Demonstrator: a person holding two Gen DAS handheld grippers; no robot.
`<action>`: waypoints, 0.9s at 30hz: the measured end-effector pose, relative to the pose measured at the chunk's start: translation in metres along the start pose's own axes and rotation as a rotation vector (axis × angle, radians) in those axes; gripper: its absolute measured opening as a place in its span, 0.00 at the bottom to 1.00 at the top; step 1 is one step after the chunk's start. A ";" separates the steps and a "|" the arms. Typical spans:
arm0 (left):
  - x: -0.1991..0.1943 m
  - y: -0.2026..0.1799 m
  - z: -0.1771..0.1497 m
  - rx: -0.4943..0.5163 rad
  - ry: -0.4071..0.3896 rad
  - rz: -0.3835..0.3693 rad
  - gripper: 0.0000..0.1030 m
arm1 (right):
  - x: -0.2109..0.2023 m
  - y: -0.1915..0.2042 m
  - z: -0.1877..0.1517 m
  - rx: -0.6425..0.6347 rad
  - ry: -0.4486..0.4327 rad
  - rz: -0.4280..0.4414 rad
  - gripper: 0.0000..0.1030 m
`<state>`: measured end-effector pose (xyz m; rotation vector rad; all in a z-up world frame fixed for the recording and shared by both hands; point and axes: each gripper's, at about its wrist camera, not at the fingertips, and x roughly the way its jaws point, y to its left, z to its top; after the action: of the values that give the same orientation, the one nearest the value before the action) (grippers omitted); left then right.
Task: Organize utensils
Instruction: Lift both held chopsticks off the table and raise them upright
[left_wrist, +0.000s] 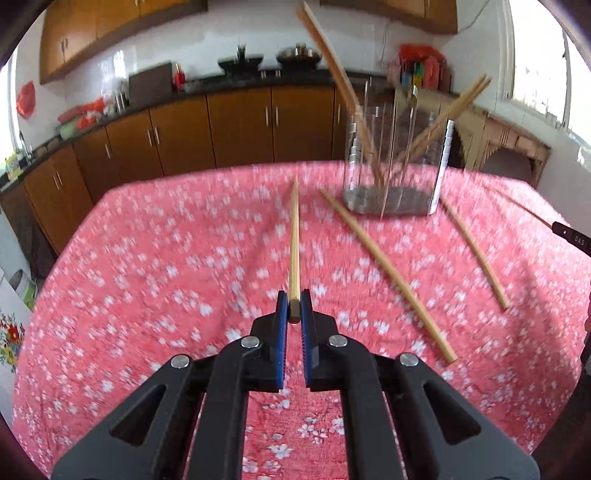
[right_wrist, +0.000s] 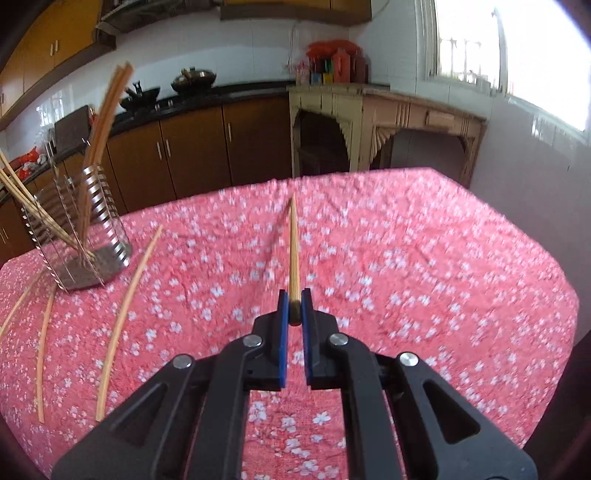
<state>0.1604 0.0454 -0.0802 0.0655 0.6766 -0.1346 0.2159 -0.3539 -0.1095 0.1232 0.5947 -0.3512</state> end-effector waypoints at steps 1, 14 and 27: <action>-0.007 0.002 0.003 -0.007 -0.030 -0.004 0.07 | -0.008 0.000 0.004 -0.002 -0.030 0.000 0.07; -0.059 0.008 0.047 -0.087 -0.296 0.007 0.06 | -0.053 0.000 0.045 0.012 -0.212 0.046 0.07; -0.082 0.008 0.077 -0.110 -0.418 0.040 0.06 | -0.091 0.012 0.080 0.008 -0.346 0.112 0.07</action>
<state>0.1456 0.0539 0.0314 -0.0542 0.2640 -0.0684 0.1915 -0.3337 0.0082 0.0999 0.2435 -0.2586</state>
